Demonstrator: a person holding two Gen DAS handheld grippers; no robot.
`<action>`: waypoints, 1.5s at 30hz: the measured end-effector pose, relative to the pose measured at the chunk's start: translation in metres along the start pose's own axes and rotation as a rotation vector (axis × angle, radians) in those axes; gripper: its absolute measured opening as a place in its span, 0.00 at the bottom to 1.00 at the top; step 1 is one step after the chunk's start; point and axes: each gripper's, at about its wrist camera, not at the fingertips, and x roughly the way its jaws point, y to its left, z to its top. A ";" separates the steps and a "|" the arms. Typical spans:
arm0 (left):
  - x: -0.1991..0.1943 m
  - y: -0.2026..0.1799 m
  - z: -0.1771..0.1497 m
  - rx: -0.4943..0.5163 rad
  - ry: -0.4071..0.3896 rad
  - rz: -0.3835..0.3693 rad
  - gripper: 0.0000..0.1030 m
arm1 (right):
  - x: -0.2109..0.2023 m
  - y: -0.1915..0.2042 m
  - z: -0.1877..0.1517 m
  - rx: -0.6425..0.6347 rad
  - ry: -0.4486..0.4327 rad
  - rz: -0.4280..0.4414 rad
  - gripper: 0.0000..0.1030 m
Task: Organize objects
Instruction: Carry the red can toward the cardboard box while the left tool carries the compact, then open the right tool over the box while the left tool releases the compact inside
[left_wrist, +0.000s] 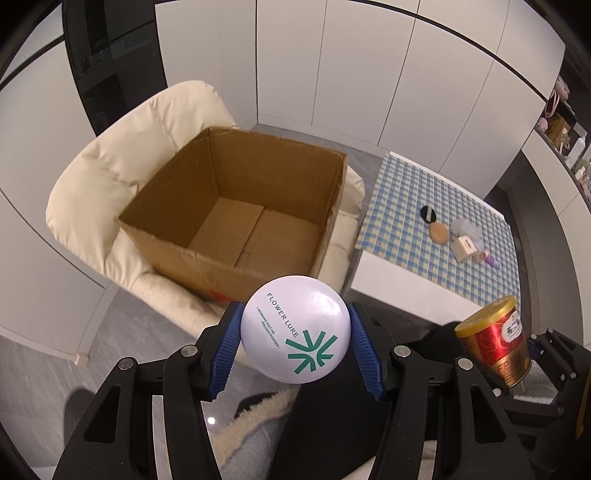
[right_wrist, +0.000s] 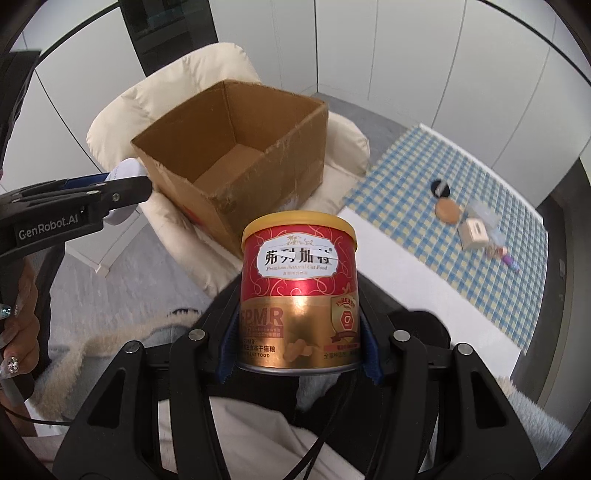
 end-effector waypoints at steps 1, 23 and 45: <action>0.001 0.002 0.005 0.001 0.001 0.001 0.56 | 0.002 0.003 0.006 -0.009 -0.005 0.002 0.55; 0.091 0.076 0.098 -0.092 0.044 0.041 0.56 | 0.091 0.048 0.134 -0.118 0.007 0.064 0.55; 0.167 0.116 0.109 -0.157 0.150 0.087 0.56 | 0.185 0.042 0.181 -0.083 0.106 0.023 0.55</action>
